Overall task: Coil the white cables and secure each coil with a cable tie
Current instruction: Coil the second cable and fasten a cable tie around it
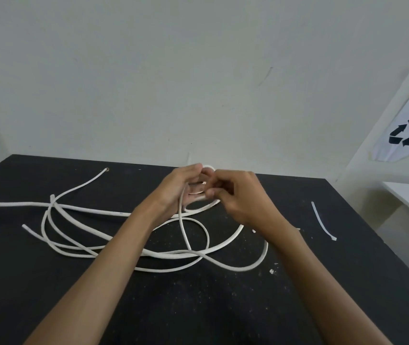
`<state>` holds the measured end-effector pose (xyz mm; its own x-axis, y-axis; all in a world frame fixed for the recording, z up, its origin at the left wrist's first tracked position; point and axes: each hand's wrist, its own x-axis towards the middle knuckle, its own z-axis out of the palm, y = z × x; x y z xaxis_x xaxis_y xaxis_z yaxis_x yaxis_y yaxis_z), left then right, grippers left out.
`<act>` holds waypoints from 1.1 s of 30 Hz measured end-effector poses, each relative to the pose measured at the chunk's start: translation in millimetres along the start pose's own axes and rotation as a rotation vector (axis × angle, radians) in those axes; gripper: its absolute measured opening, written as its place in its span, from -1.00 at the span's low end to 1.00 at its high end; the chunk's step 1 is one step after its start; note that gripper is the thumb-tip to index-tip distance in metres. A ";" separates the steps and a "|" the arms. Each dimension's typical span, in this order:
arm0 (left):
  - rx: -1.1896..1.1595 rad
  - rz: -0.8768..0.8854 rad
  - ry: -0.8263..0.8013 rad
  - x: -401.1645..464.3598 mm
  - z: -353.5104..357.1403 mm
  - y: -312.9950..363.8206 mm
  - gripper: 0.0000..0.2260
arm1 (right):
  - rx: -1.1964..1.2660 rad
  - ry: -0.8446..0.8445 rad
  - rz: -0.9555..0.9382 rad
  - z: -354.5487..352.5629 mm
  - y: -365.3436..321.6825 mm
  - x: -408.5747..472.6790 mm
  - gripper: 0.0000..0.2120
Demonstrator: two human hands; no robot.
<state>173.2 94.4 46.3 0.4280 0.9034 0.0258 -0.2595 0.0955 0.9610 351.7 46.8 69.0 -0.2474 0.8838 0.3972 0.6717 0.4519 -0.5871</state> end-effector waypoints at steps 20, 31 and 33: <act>0.037 -0.164 0.052 -7.3 1.8 -5.8 -0.68 | 0.344 0.052 0.163 10.3 31.2 -3.5 -0.72; 0.134 -0.073 0.154 -11.6 0.7 -3.4 -0.59 | 0.764 0.063 0.433 13.3 16.5 0.2 -0.52; 0.145 -0.052 0.195 -13.4 -1.2 -4.2 -0.61 | 0.808 0.120 0.498 9.8 15.6 0.4 -0.52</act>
<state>167.5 82.5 41.6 0.2589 0.9637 -0.0648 -0.1085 0.0957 0.9895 355.2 55.5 53.2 0.0401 0.9991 0.0141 -0.0156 0.0148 -0.9998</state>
